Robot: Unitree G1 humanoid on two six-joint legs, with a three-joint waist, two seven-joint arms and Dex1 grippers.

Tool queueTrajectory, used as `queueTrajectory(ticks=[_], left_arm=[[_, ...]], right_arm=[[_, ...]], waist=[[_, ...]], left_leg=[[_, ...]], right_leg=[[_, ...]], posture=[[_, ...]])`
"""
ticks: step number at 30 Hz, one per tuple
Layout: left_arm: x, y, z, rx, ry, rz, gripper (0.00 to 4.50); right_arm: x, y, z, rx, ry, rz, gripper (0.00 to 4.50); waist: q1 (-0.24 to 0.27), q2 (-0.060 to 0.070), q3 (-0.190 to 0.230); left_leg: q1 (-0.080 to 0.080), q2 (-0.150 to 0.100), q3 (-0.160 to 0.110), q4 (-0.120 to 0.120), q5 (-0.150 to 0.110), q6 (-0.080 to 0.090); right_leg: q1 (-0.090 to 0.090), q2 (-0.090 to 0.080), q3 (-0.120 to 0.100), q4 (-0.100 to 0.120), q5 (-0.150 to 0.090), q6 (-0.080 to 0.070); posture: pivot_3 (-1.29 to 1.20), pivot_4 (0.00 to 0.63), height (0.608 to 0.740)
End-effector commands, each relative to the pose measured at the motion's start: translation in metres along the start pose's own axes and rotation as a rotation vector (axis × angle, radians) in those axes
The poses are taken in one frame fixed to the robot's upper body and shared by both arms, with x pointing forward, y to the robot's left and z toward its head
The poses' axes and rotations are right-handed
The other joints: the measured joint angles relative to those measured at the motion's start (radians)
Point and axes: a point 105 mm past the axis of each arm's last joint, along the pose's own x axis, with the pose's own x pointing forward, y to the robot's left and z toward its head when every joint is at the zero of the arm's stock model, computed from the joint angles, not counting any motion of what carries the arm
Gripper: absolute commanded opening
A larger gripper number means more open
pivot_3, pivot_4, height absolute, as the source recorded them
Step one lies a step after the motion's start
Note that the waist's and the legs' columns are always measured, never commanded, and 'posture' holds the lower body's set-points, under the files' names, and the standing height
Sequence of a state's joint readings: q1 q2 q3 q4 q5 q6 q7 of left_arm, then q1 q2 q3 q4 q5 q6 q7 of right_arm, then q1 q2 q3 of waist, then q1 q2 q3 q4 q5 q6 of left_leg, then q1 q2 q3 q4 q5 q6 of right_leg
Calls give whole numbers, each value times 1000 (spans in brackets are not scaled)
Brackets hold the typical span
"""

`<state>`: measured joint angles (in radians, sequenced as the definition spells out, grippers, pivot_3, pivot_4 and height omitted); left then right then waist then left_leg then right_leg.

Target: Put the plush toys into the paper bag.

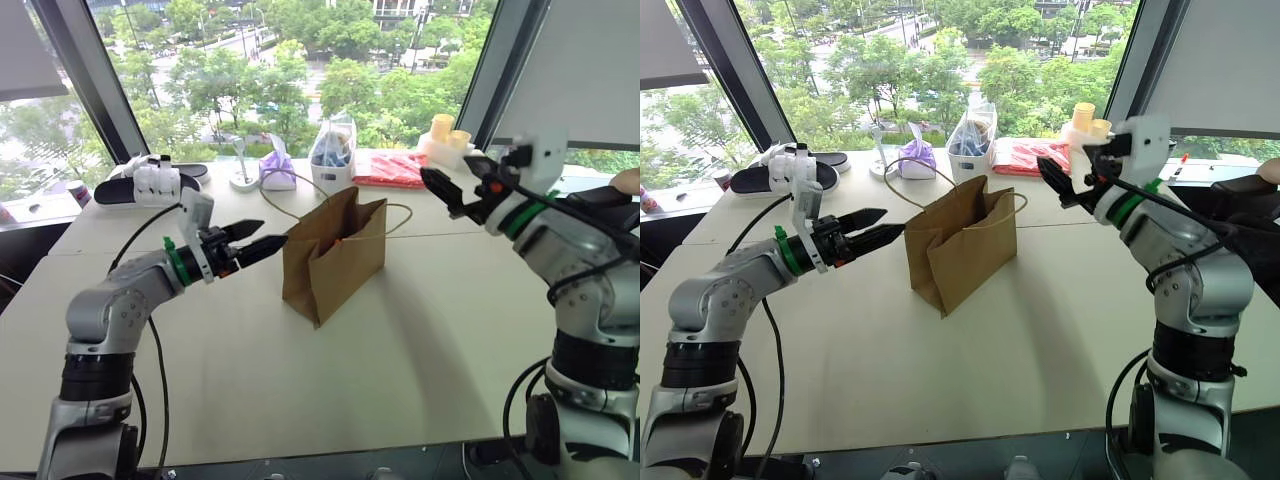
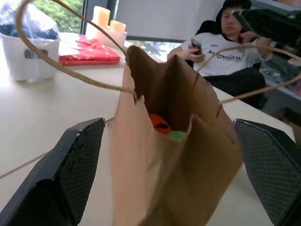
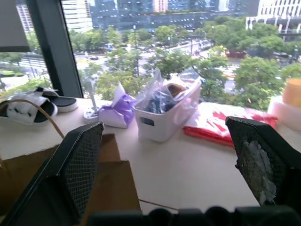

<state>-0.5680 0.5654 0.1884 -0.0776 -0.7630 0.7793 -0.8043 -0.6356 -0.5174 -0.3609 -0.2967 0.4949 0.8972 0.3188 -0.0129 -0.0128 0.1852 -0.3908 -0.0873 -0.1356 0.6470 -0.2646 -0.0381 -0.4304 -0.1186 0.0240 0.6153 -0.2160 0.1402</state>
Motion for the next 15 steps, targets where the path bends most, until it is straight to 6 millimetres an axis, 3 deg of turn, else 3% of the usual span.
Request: queueTrajectory(ticks=[1,5,8,15], left_arm=[[2,-10,-7,31,33,-56,4470],[10,-14,-21,16,62,-82,4470],[15,-17,-25,17,74,-105,4500],[24,-21,-31,37,91,-124,4500]], right_arm=[[-7,25,-16,-9,21,76,4492],[2,61,-50,53,76,169,4492],[11,81,-57,61,81,223,3755],[36,114,-64,86,82,305,138]], waist=[[-1,0,0],[-8,1,0],[-6,1,0],[-3,1,0]], left_leg=[[0,0,0,0,0,0],[1,0,2,0,0,0],[2,1,1,0,0,0],[1,1,1,0,0,-1]], right_leg=[[0,0,0,0,0,0],[-1,0,1,2,0,0],[0,1,1,3,0,0],[0,0,1,3,0,0]], posture=[[0,150,740],[0,150,740],[0,150,740],[0,150,740]])
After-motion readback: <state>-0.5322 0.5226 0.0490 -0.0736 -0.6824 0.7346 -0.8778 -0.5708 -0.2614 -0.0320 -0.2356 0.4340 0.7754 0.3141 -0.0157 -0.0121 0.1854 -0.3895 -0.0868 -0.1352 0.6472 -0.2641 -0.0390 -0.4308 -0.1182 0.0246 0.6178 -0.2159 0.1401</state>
